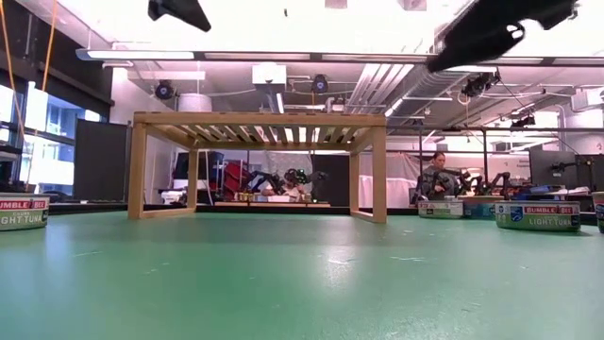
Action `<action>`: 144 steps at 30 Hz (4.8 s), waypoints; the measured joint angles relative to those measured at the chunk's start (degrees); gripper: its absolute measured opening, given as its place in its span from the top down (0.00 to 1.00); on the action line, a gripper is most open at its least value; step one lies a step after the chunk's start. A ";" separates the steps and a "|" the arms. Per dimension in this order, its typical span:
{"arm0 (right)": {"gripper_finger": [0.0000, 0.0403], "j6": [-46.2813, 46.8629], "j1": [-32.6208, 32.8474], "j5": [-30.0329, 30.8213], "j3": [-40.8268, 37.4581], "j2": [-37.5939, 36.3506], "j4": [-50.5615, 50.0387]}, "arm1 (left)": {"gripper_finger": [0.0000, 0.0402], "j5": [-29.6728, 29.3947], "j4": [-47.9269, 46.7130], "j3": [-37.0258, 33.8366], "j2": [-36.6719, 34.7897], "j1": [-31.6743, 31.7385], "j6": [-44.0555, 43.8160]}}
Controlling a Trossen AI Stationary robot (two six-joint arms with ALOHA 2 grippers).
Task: Stack canned seafood by type on shelf
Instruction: Put the green white tuna can on the shelf
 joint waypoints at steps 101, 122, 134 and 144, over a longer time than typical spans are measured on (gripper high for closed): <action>0.08 -6.14 -5.45 -15.85 -23.33 27.00 70.91 | 1.00 9.48 60.95 -16.70 46.90 -19.03 -16.88; 0.09 -25.80 -25.48 -25.52 8.22 1.45 17.91 | 1.00 -15.14 55.81 -27.23 32.10 -35.04 -30.27; 0.09 -33.38 -60.67 -42.00 31.18 15.53 7.53 | 1.00 -17.96 64.59 -28.88 32.03 -35.02 -24.41; 0.04 -34.36 -66.87 -44.87 40.64 26.42 2.48 | 1.00 -17.71 68.28 -28.88 29.08 -34.08 -17.53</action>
